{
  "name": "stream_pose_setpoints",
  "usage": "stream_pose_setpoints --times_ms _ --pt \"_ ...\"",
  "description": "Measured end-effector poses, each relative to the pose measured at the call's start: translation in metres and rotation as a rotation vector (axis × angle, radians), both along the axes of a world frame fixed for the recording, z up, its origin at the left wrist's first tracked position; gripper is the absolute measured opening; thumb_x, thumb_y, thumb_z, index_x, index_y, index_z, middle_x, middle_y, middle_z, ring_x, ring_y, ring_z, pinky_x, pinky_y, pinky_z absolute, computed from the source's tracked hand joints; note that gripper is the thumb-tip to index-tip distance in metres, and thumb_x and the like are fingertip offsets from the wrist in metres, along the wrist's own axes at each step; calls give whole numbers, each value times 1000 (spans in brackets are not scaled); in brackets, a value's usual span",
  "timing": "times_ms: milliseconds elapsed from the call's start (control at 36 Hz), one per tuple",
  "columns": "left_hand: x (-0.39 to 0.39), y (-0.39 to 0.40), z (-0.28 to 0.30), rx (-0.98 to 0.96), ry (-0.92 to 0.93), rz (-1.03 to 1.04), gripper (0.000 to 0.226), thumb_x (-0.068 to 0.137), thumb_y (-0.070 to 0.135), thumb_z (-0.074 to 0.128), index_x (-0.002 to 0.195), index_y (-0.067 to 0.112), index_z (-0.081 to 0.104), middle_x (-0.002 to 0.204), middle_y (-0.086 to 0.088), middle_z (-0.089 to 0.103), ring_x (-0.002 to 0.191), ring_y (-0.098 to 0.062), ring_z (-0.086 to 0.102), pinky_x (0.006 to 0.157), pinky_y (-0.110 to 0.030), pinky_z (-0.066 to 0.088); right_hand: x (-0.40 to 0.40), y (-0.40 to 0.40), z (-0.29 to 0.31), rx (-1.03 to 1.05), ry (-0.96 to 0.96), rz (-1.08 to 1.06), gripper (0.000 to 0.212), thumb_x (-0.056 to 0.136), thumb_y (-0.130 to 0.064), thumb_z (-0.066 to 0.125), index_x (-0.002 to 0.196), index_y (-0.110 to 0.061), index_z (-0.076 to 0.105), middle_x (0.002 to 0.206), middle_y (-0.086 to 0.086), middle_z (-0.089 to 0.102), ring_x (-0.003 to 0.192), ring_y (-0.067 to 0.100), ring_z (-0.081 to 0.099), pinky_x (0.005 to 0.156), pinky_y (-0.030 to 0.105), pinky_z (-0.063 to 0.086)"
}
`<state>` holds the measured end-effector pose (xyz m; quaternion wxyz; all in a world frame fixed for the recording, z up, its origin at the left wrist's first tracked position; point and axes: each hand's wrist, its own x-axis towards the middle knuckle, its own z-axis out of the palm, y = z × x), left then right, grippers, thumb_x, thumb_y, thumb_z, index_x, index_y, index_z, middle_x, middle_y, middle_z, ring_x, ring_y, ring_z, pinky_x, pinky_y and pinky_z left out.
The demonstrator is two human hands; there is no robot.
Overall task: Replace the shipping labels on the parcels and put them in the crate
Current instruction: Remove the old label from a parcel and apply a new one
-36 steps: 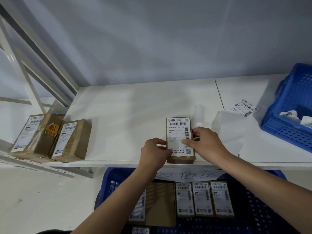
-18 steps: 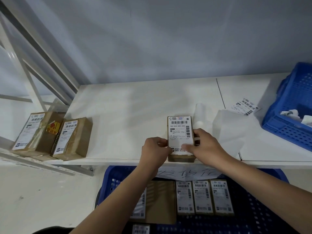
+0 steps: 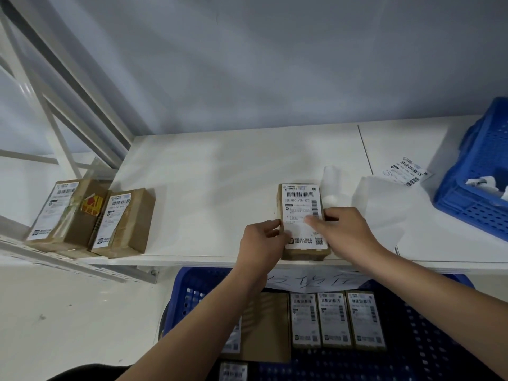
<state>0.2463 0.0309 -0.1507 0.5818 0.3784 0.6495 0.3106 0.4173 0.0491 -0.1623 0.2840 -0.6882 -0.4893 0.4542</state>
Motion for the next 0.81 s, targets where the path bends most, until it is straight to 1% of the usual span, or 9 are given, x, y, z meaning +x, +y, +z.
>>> stream_pose_setpoints --times_ms 111,250,389,444,528,611,667,722,806 --pt "-5 -1 22 65 -136 47 33 90 14 77 120 16 64 98 -5 80 92 -20 77 88 -42 62 5 -1 18 106 127 -60 30 85 -41 77 106 -20 75 100 -8 77 95 9 72 92 37 57" --pt "-4 -9 43 101 -210 -26 51 80 8 86 112 10 45 106 -13 77 95 -28 76 84 -45 63 8 -14 48 72 238 15 34 85 -33 79 117 -26 68 109 -7 74 95 9 73 86 33 59" --pt "-8 -21 55 113 -228 -76 48 84 4 81 112 7 43 101 -12 79 93 -29 76 86 -47 62 26 -42 66 -67 250 157 70 81 -21 83 142 -36 52 116 -5 74 108 12 69 98 34 54" --pt "-8 -27 62 101 -249 -103 45 85 3 80 111 7 43 102 -12 78 91 -26 77 82 -41 63 30 -55 73 -72 270 141 75 79 -18 85 142 -40 52 118 -4 74 116 14 66 102 37 52" --pt "-7 -37 69 89 -263 -148 48 85 4 80 118 7 45 103 -10 79 91 -24 77 80 -37 63 29 -75 82 -43 308 78 71 81 -12 83 139 -40 55 114 -5 75 116 15 66 103 39 51" --pt "-5 -45 74 81 -293 -179 61 84 5 81 133 18 46 105 -9 78 93 -22 77 79 -35 64 30 -98 87 -19 306 31 74 80 -11 83 140 -43 53 116 -5 74 118 12 64 104 40 51" --pt "-3 -48 74 106 -253 -200 72 83 11 83 141 28 44 111 -8 77 97 -21 76 84 -39 63 32 -113 89 -2 288 18 77 80 -12 83 140 -47 52 120 -6 72 116 8 64 103 38 51" --pt "-3 -48 73 152 -176 -227 77 84 20 83 146 37 41 120 -5 73 106 -21 73 89 -44 62 34 -123 90 -2 278 7 78 80 -13 83 140 -50 50 122 -7 71 112 6 66 102 35 51" --pt "-5 -49 70 194 -120 -253 79 85 29 82 148 47 37 124 0 70 115 -18 67 95 -43 59 37 -129 84 -26 293 9 77 79 -11 83 138 -50 53 119 -9 72 115 9 65 104 38 50"
